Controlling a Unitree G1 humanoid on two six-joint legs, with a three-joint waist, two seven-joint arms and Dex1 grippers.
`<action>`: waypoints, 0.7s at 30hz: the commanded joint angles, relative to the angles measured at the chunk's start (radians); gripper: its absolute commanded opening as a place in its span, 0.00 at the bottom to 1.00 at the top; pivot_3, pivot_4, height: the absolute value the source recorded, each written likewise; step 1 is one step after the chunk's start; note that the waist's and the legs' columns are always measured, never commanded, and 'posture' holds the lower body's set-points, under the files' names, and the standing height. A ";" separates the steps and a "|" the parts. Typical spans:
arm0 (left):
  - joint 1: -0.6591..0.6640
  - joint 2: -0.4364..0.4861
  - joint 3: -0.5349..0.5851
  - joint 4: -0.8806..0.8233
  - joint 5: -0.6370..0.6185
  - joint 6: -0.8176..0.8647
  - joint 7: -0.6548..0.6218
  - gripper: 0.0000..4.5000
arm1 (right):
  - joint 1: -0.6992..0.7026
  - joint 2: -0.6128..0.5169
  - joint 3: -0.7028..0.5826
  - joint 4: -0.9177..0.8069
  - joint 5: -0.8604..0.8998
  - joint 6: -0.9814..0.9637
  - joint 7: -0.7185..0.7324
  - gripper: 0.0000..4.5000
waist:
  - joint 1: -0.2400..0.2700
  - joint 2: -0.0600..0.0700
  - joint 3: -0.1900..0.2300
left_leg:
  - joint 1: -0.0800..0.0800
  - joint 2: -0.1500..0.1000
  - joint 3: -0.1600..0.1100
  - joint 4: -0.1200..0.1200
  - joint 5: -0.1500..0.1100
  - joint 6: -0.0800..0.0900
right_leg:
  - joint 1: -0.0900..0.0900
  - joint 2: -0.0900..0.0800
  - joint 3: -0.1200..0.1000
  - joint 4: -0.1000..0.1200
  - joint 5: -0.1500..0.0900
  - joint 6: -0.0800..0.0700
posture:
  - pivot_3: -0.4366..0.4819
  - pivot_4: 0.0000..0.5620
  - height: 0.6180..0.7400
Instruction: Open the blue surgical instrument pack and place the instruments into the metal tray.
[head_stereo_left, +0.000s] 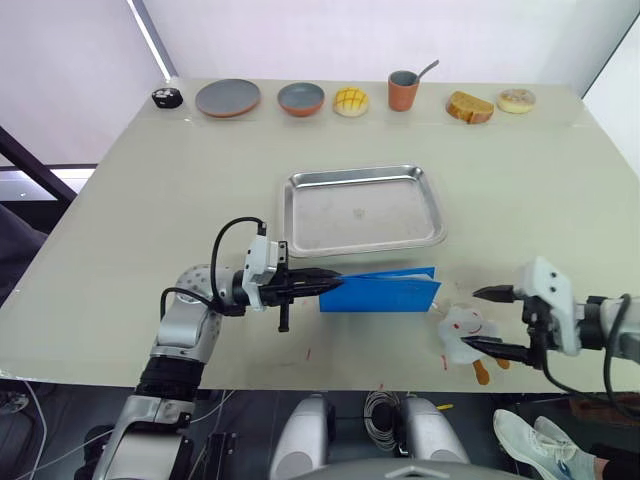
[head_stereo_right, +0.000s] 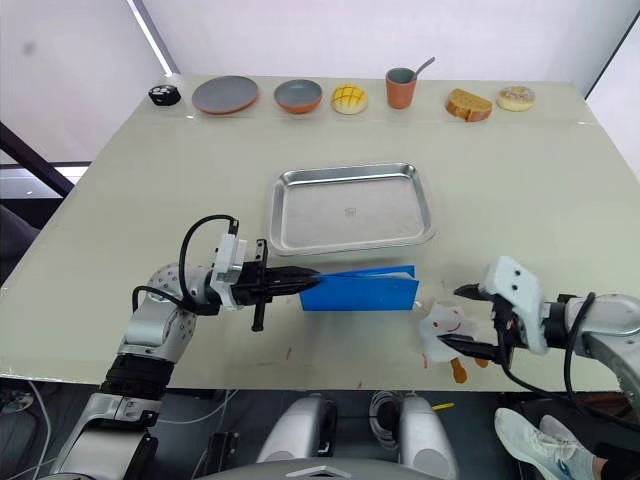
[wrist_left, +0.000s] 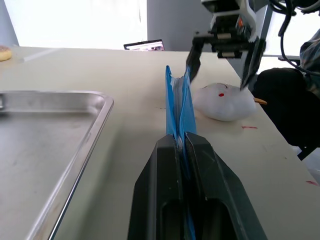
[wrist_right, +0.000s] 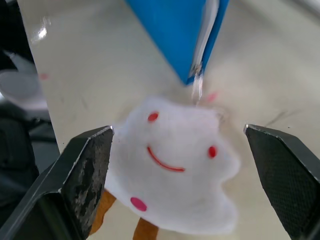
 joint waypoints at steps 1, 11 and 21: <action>0.008 0.001 -0.001 -0.027 0.007 -0.011 0.012 0.00 | -0.010 -0.020 0.054 0.018 -0.064 -0.015 -0.017 0.93 | 0.000 0.000 0.000 | 0.000 0.000 0.000 0.000 0.000 0.000 | 0.000 0.000 0.000 0.000 0.000 0.000 | 0.48 0.27 1.00; 0.022 -0.007 -0.008 -0.027 0.015 -0.034 0.023 0.00 | -0.039 -0.019 0.090 0.074 -0.109 -0.064 -0.002 0.02 | 0.000 0.000 0.000 | 0.000 0.000 0.000 0.000 0.000 0.000 | 0.000 0.000 0.000 0.000 0.000 0.000 | 0.48 0.27 1.00; 0.041 0.019 -0.001 -0.051 0.013 -0.029 0.019 0.00 | -0.068 0.014 -0.050 0.094 0.017 -0.045 0.019 0.01 | 0.000 0.000 0.000 | 0.000 0.000 0.000 0.000 0.000 0.000 | 0.000 0.000 0.000 0.000 0.000 0.000 | 0.48 0.27 1.00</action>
